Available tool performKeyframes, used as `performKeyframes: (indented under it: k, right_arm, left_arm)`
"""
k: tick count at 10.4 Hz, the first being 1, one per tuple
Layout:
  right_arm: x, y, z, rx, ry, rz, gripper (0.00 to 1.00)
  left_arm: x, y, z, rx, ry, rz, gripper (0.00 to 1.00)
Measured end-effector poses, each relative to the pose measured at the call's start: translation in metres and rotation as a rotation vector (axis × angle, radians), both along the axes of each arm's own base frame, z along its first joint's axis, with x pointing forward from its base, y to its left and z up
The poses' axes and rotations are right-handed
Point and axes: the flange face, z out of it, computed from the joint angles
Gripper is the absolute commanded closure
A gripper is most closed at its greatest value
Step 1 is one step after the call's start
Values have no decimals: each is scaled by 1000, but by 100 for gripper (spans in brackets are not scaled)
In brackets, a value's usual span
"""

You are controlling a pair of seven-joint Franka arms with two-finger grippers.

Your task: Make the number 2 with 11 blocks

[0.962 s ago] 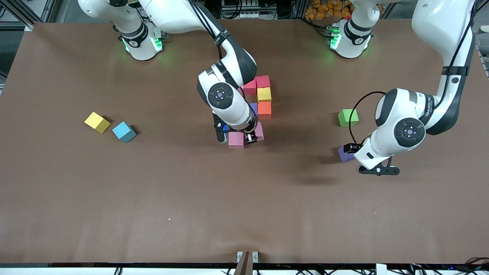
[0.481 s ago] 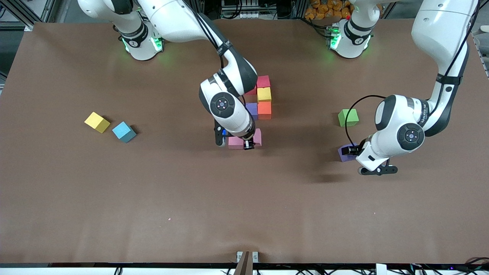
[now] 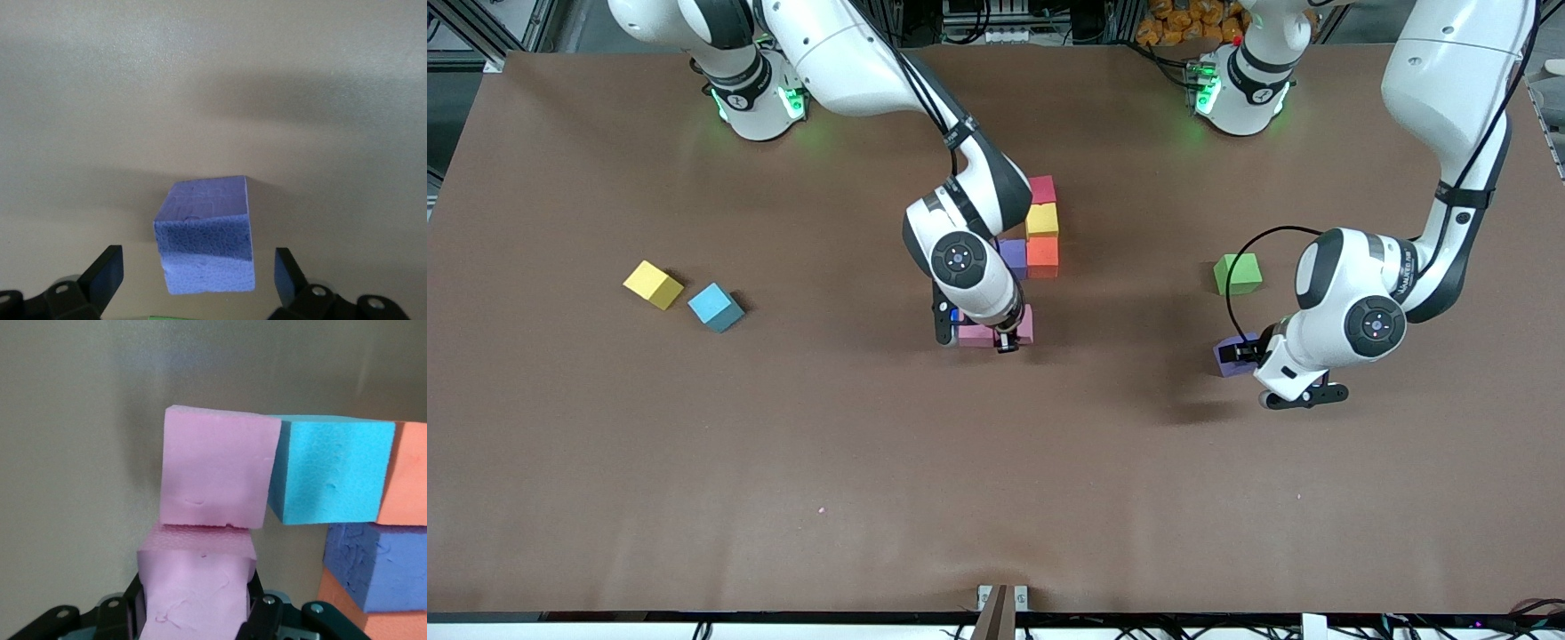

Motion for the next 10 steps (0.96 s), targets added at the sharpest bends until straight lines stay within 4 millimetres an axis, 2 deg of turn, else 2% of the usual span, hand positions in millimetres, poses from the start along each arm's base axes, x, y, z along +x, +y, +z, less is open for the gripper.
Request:
performKeyframes:
  k: [5,9,10]
  right_arm:
    - [-6,5,-15,-18,3,13,42]
    - [-7,5,-18,-32,-3,24,42]
    - [-8,5,-18,-34,-4,26,42]
  left_arm:
    - [0,0,-21,-8,6,23,0]
    - [0,3,-36,-13,13,29,0]
    - [-1,3,-40,-16,15,29,7]
